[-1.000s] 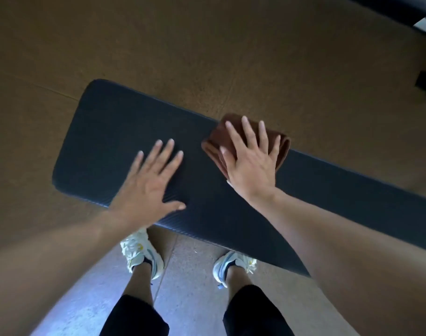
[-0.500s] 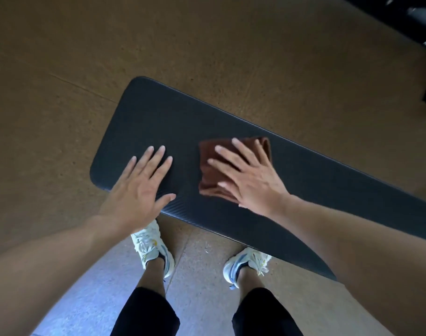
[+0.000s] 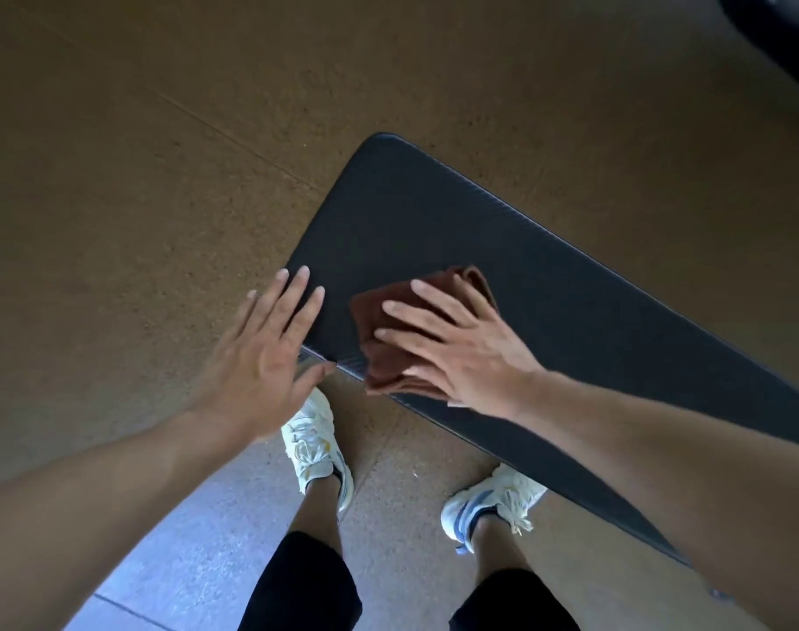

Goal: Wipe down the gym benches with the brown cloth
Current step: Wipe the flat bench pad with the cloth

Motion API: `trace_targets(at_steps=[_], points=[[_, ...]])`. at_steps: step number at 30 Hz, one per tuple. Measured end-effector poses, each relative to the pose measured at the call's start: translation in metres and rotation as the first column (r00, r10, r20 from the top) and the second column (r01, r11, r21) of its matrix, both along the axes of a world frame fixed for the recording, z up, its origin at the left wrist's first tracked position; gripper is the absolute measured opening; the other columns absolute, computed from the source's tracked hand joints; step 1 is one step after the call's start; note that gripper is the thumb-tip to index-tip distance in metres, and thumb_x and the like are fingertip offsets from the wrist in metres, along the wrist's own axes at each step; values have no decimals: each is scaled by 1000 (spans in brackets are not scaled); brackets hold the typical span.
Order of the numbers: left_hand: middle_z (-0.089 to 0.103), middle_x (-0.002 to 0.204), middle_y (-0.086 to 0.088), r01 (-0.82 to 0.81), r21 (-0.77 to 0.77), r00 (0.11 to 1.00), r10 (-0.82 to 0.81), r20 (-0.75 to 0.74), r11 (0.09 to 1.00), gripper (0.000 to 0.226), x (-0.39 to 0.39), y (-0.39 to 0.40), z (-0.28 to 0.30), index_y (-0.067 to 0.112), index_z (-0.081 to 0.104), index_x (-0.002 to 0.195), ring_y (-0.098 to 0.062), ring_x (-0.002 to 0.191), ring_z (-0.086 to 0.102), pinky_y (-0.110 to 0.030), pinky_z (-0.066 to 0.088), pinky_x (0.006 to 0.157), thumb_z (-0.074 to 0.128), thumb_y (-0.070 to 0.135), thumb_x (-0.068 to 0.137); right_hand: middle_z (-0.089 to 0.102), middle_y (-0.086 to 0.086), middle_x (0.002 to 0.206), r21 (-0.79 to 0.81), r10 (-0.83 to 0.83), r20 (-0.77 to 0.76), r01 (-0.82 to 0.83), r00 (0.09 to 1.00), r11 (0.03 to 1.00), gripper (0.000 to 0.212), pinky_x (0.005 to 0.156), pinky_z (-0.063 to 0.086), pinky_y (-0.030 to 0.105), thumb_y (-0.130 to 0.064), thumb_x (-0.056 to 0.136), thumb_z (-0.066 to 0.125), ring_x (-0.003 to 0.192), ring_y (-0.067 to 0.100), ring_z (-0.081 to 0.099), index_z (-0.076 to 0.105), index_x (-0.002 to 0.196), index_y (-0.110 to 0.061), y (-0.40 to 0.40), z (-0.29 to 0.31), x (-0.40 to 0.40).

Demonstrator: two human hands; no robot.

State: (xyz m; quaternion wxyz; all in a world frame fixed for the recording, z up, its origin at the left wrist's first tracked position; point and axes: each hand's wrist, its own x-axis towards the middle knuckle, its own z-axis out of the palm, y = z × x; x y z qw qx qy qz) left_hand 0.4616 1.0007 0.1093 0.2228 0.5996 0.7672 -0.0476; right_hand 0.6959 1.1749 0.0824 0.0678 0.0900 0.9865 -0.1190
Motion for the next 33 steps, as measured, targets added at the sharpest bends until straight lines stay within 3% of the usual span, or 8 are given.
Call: trace_targets(at_steps=[3,7,13,18,22,27,30,33], points=[[6,170,-4,-72,48,995,68,74,996,78,-5,-5,-4,14,18,160,-20,157,2,-46,12,126,37,58,98,38,-4,167,11,-261,-66,262,963,965,50,126,18,63,-49,109,40,159,32,24,47,156,-32,36,-5,-25],[-4,171,-1,-318,61,934,301,195,946,83,-4,-7,-1,16,9,161,-19,157,-2,-44,13,126,51,49,98,34,-5,168,-21,-649,-76,650,757,760,49,128,10,62,-48,110,37,159,32,20,45,156,-34,30,-6,-77],[-10,170,5,-440,100,872,399,283,892,72,-26,-5,3,18,5,161,-13,156,-5,-31,3,122,41,42,104,26,-9,170,-144,-832,6,823,555,549,56,127,1,61,-62,103,36,160,27,12,39,155,-42,49,2,-167],[-10,170,5,-557,47,806,526,272,829,69,-32,-22,2,18,6,162,-13,156,-4,-26,-1,119,37,42,104,23,-6,172,-74,-664,56,666,746,742,71,126,-2,64,-73,88,49,162,29,2,45,150,-40,16,5,-179],[-9,170,9,-673,-33,703,653,283,739,69,-12,-35,6,22,6,162,-15,156,2,-34,9,122,38,42,104,50,-10,155,-149,-385,-2,380,923,913,54,125,10,64,-62,86,59,160,27,18,64,132,-34,-46,11,-166],[-5,170,10,-838,-211,427,845,322,503,66,27,-56,28,27,7,161,-22,155,12,-49,22,120,40,36,105,72,2,125,-204,-2,79,18,997,979,37,126,22,54,-25,91,49,146,28,46,73,119,-19,-132,11,-129],[20,168,-3,-912,-304,171,928,332,277,60,45,-69,52,24,22,160,-29,151,26,-47,25,118,41,40,105,75,1,112,-516,-169,353,342,920,786,28,107,40,38,-17,95,62,112,26,69,67,121,-24,-142,30,-110],[35,161,-3,-922,-382,-93,919,383,66,52,58,-78,94,24,36,155,-30,148,31,-45,22,118,35,43,106,75,2,115,-647,-282,715,758,640,80,29,88,54,29,-26,97,73,105,21,73,64,124,-23,-142,79,-83]])
